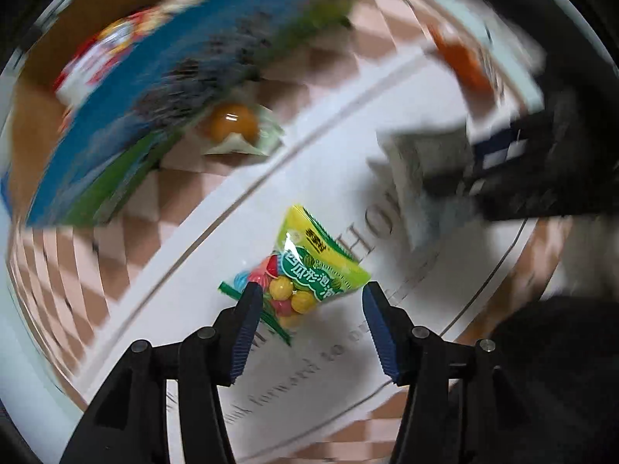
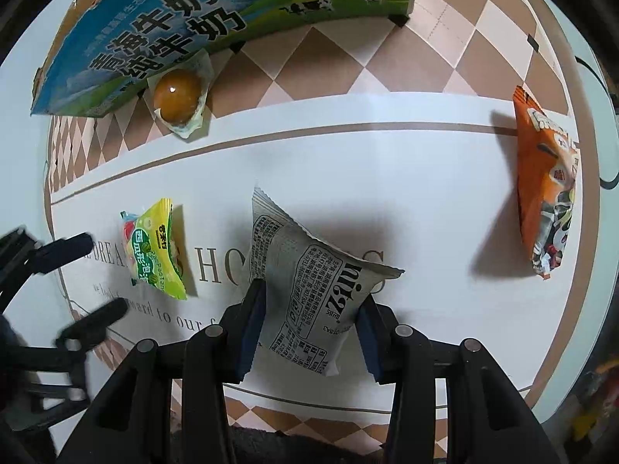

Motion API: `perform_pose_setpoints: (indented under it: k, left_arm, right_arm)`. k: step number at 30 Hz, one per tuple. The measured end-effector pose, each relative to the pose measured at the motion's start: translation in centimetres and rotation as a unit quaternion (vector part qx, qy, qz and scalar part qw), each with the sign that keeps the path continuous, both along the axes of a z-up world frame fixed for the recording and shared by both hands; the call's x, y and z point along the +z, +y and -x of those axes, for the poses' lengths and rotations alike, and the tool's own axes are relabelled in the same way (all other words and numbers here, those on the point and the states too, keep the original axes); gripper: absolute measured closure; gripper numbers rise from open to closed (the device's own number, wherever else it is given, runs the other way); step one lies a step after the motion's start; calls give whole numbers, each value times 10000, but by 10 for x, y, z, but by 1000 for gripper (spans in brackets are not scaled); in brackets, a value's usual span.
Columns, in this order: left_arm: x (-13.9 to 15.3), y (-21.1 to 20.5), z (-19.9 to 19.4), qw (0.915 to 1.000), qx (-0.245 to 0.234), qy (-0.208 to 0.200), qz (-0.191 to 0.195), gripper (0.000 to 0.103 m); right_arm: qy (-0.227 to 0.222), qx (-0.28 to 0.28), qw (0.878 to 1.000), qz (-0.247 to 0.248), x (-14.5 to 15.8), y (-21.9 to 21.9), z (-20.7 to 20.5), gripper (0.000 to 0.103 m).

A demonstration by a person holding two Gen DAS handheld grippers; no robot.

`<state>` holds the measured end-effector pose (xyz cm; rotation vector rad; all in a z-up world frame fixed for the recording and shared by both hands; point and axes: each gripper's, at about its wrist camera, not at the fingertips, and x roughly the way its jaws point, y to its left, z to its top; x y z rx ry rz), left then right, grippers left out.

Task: Organize snacks

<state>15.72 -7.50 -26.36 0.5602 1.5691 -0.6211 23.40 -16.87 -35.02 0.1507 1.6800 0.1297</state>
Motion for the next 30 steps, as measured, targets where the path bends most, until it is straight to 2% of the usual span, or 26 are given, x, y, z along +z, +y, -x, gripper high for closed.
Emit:
perform_pose_setpoints:
  k: [4, 6, 12, 16, 18, 23, 26, 30]
  left_arm:
    - [-23, -11, -2, 9991, -340, 145, -225, 52]
    - [-27, -17, -5, 9986, -452, 166, -199, 45]
    - [-35, -42, -21, 9976, -616, 236, -199, 44]
    - [-22, -44, -31, 9970, -475, 557, 244, 44]
    - [-16, -39, -32, 9960, -510, 651, 341, 44]
    - [-28, -33, -36, 9952, -714, 667, 27, 44]
    - [-34, -38, -38, 9944, -894, 559, -55, 44]
    - [-32, -48, -38, 9924, -1030, 670, -94, 44]
  right_arm:
    - [12, 66, 10000, 64, 1, -1, 2, 56]
    - [27, 47, 10000, 80, -1, 3, 1, 56]
    - [83, -92, 9999, 66, -6, -5, -2, 56]
    - [83, -122, 9999, 42, -5, -12, -1, 56]
    - [72, -134, 9999, 37, -2, -12, -3, 56]
    - [63, -128, 9999, 36, 1, -11, -7, 56]
    - [69, -112, 9999, 54, 0, -12, -8, 56]
    - [113, -116, 9999, 49, -2, -10, -6, 56]
